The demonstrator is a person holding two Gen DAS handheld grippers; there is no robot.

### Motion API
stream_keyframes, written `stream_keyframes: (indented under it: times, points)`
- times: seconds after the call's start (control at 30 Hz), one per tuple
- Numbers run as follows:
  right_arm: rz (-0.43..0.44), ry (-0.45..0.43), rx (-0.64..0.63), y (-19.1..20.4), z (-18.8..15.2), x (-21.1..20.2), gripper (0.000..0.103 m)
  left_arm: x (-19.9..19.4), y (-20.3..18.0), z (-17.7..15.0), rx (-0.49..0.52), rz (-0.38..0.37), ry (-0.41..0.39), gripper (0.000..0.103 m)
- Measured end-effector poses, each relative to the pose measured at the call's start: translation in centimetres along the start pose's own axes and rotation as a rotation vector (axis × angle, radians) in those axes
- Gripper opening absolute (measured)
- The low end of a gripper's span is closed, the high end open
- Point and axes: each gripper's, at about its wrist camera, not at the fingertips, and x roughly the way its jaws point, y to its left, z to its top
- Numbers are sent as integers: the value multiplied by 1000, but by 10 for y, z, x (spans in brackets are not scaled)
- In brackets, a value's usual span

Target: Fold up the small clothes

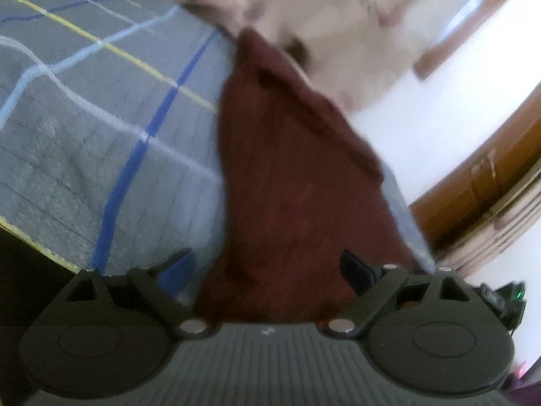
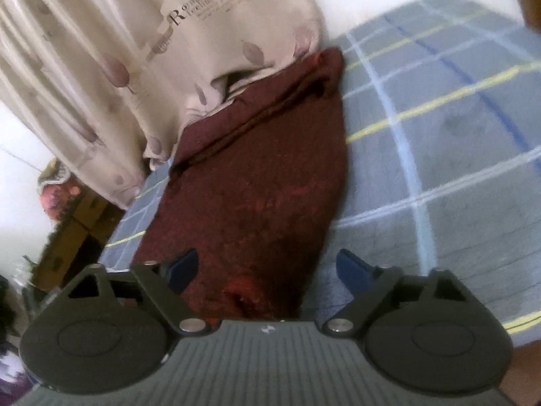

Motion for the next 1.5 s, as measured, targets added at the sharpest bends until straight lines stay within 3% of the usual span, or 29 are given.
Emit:
stream_keyframes:
  times: [0.1, 0.13, 0.17, 0.2, 0.23, 0.27, 0.3, 0.33, 0.37, 0.43, 0.67, 0.73, 0.8, 0.83, 0.87, 0.9, 0.93, 0.97, 1.0, 1.07, 1.1, 1.13, 1.17, 1.2, 1.23, 1.3, 1.33, 1.37, 1.5]
  points:
    - [-33, 26, 9, -5, -4, 14, 71, 14, -5, -3, 57, -1, 17, 94]
    - [-32, 13, 15, -7, -5, 14, 65, 20, -8, -2, 76, -47, 51, 93]
    - [-35, 11, 25, -8, -4, 14, 54, 25, -12, -2, 94, -99, 82, 93]
    - [-41, 10, 33, -9, -3, 14, 47, 30, -16, -3, 115, -118, 104, 93]
    - [-41, 14, 41, -11, -3, 14, 32, 35, -18, -3, 129, -119, 123, 88]
    - [-41, 19, 47, -14, -5, 14, 21, 40, -18, -3, 122, -132, 147, 68]
    - [-52, 25, 43, -16, -7, 14, 18, 44, -16, -2, 97, -152, 167, 54]
    - [-58, 25, 33, -16, -10, 14, 17, 46, -14, -1, 79, -160, 175, 32]
    - [-49, 22, 29, -17, -11, 13, 17, 45, -12, 0, 67, -166, 167, 24]
    - [-52, 17, 25, -15, -13, 11, 17, 39, -11, 2, 68, -169, 134, 22]
    - [-2, -2, 92, -23, -9, 2, 15, 16, -10, 6, 86, -195, 69, 21]
    - [25, -19, 112, -25, -8, -4, 15, 20, -8, 7, 79, -168, 94, 21]
    - [-19, -9, 64, -21, -8, -3, 15, 24, -2, 6, 51, -171, 119, 26]
    - [-21, 4, 61, -23, -8, -1, 15, 26, -2, 7, 43, -162, 122, 36]
    - [4, 17, 82, -27, -8, 1, 19, 29, -1, 9, 40, -157, 128, 58]
    - [15, 26, 92, -28, -8, 3, 20, 30, 0, 9, 30, -169, 133, 70]
    - [4, 32, 86, -28, -8, 4, 28, 31, -1, 8, 18, -185, 128, 83]
    - [3, 33, 81, -27, -8, 5, 41, 31, -2, 7, 15, -196, 123, 87]
    - [22, 31, 84, -28, -8, 6, 47, 34, -5, 7, 27, -195, 127, 87]
    - [64, 25, 106, -28, -7, 7, 68, 39, -12, 8, 65, -189, 125, 86]
    - [67, 21, 107, -26, -5, 9, 70, 42, -14, 7, 83, -184, 126, 86]
    - [64, 21, 105, -24, -3, 11, 72, 44, -17, 7, 103, -180, 131, 77]
    - [53, 27, 90, -21, -1, 14, 72, 46, -20, 7, 118, -178, 134, 40]
    - [40, 30, 66, -18, 0, 16, 71, 50, -23, 8, 124, -164, 144, 21]
    - [29, 34, 46, -15, 0, 17, 71, 52, -23, 8, 113, -147, 147, 15]
    - [-9, 49, 6, -8, 1, 19, 62, 51, -20, 6, 101, -169, 137, 14]
    - [-28, 53, -9, -7, 1, 18, 42, 49, -22, 5, 116, -173, 131, 14]
    - [-37, 67, -23, -9, 0, 18, 14, 44, -24, 5, 129, -177, 116, 14]
    - [-7, 71, -1, -12, -9, 13, 13, 19, -20, 13, 49, -235, 48, 13]
